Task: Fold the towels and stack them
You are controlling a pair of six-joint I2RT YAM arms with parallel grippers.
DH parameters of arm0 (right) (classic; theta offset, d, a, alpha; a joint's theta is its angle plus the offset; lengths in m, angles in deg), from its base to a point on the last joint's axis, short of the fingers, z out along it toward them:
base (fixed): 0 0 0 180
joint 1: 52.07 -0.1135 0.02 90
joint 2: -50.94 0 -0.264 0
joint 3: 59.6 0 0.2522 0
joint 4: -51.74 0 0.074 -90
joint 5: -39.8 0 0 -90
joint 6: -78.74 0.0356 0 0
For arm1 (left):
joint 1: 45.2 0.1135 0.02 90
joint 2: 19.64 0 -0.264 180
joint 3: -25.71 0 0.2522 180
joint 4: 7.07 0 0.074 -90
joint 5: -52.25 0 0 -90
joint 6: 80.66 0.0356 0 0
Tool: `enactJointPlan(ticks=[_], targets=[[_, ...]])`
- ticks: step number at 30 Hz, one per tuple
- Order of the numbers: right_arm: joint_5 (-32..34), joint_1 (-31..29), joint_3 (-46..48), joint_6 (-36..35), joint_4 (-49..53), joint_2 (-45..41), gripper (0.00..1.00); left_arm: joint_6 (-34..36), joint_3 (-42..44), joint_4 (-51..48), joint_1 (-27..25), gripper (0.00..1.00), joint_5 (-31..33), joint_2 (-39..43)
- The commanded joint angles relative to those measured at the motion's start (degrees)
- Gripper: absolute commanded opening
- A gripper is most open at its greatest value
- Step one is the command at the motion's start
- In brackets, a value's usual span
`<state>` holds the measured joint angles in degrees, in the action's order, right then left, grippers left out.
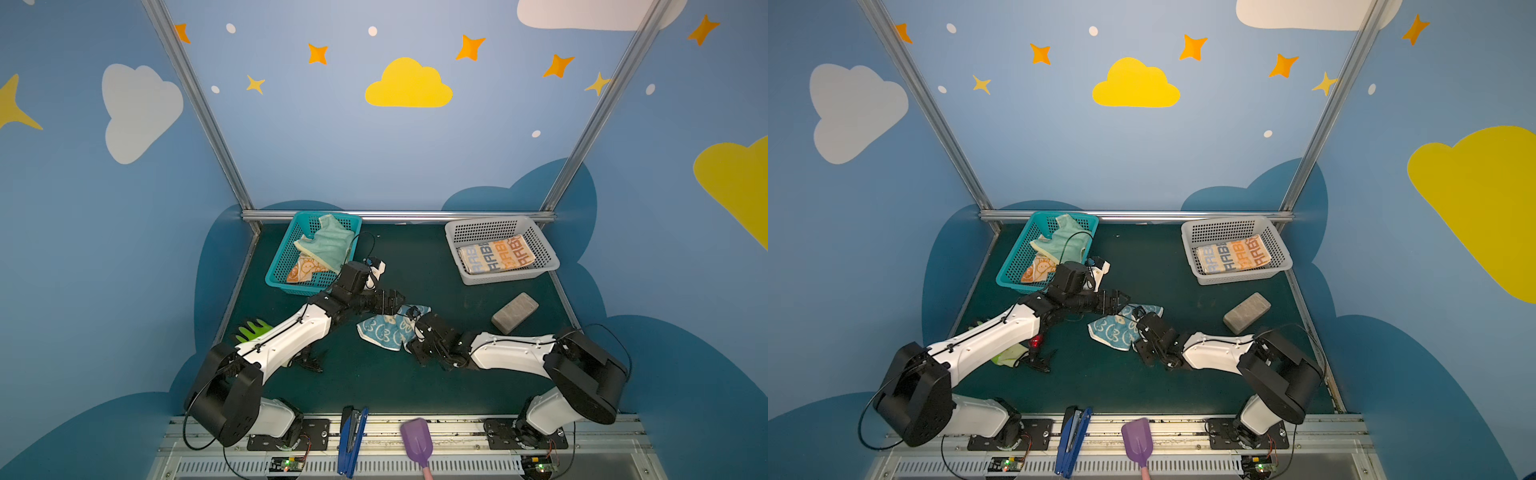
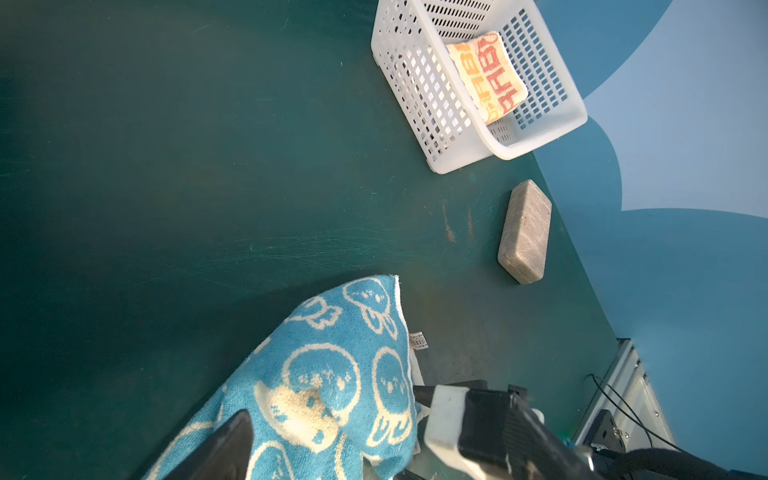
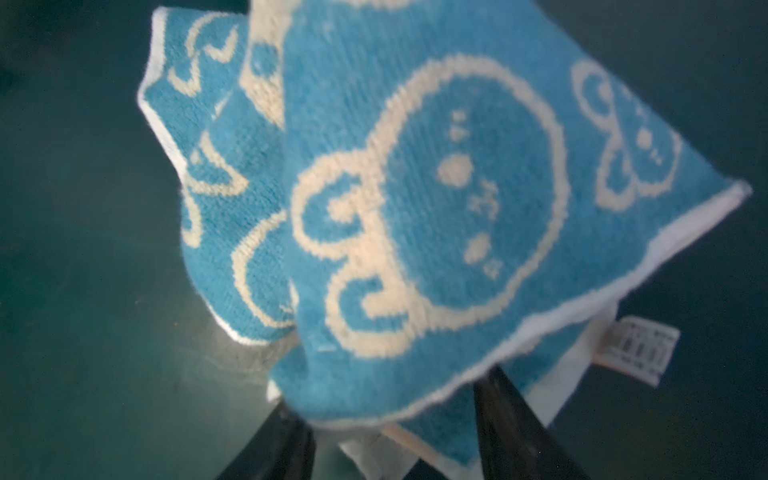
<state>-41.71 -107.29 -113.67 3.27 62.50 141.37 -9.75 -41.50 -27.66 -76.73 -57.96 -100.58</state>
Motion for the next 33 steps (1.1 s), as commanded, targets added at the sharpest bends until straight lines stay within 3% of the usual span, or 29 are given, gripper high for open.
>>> enactJointPlan(ticks=[1, 5, 12, 19, 27, 33], targets=[[1.9, 0.5, -2.8, -1.1, -1.5, 1.7, 0.32, 1.2, -1.7, -1.6, 0.0, 0.94, 0.6, -0.8], [1.8, 1.3, -4.1, -1.8, -0.8, 2.4, 0.01, 1.9, -1.8, -2.2, 0.1, 0.94, 0.9, -0.7], [0.0, 4.9, -9.8, -0.9, 6.8, -0.1, 0.0, 4.0, -1.2, -1.9, 0.0, 1.0, 0.3, 0.4], [-4.1, 8.1, -17.0, 0.4, 14.6, -3.8, 0.0, 5.6, 3.3, 1.7, 0.0, 1.0, -0.7, 4.4], [-4.5, 8.3, -26.8, 0.8, 24.2, -4.1, 0.0, 5.7, 8.7, 6.5, -0.1, 1.0, -3.2, 9.3], [-6.0, 8.1, -31.3, 0.2, 27.4, -4.3, 0.0, 5.3, 7.4, 7.8, -0.4, 1.0, -5.4, 9.1]])
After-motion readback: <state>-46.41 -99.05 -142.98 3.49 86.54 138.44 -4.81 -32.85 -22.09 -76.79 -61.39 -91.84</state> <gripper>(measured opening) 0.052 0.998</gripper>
